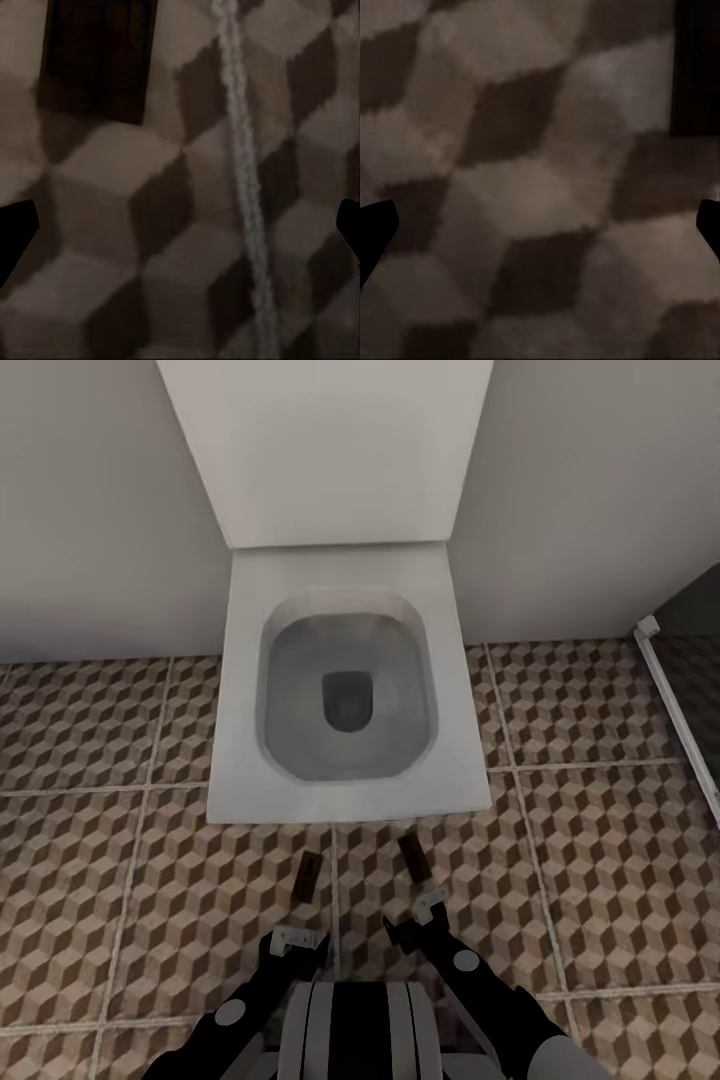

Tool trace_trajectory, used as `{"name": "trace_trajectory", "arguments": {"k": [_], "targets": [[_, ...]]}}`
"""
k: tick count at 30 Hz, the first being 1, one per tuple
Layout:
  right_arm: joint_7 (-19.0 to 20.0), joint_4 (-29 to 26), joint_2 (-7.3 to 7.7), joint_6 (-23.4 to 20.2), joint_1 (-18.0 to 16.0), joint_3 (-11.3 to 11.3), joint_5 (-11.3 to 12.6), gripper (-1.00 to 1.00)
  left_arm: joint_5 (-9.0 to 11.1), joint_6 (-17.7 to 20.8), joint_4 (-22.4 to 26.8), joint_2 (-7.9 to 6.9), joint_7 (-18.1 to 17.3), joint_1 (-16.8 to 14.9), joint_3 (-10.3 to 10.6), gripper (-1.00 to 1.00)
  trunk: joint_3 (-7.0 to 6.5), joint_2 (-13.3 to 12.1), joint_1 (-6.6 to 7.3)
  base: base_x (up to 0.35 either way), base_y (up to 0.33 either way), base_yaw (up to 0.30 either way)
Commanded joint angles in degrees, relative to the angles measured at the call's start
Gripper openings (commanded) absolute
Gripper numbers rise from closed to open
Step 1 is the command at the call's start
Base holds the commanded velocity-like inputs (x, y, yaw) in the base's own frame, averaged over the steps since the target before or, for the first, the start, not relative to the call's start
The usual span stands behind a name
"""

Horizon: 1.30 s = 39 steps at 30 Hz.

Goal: Take the four mousetraps from the cabinet in the bathroom and place them on the bathroom floor. Make sure all four end up on the same floor surface, and ensure that at least two of them are either under or directly next to the same bathroom sink.

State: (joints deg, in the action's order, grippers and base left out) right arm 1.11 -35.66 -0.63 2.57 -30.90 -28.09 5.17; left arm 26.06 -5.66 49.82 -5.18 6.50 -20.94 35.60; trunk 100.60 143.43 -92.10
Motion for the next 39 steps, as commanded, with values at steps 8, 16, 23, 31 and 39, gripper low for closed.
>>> {"name": "trace_trajectory", "arguments": {"k": [8, 16, 23, 31, 39], "targets": [[0.1, 0.1, 0.02, 0.2, 0.0, -0.1, 0.5, 1.0, 0.5, -0.3, 0.0, -0.1, 0.5, -0.1, 0.4, 1.0, 0.02, 0.0, 0.04, -0.33, 0.0, 0.0], [0.1, 0.1, 0.02, 0.2, 0.0, -0.1, 0.5, 1.0, 0.6, -0.3, 0.0, -0.1, 0.5, -0.1, 0.4, 1.0, 0.02, 0.0, 0.04, -0.334, 0.0, 0.0], [0.1, 0.1, 0.02, 0.2, 0.0, -0.1, 0.5, 1.0, 0.6, -0.3, 0.0, -0.09, 0.5, -0.1, 0.4, 1.0, 0.02, 0.0, 0.04, -0.316, 0.0, 0.0], [0.1, 0.1, 0.02, 0.2, 0.0, -0.1, 0.5, 1.0, 0.6, -0.3, 0.0, -0.1, 0.5, -0.1, 0.4, 1.0, 0.02, 0.0, 0.04, -0.115, 0.0, 0.0], [0.1, 0.1, 0.02, 0.2, 0.0, -0.1, 0.5, 1.0, 0.6, -0.3, 0.0, -0.08, 0.5, -0.1, 0.4, 1.0, 0.02, 0.0, 0.04, -0.027, -0.006, 0.0]]}}
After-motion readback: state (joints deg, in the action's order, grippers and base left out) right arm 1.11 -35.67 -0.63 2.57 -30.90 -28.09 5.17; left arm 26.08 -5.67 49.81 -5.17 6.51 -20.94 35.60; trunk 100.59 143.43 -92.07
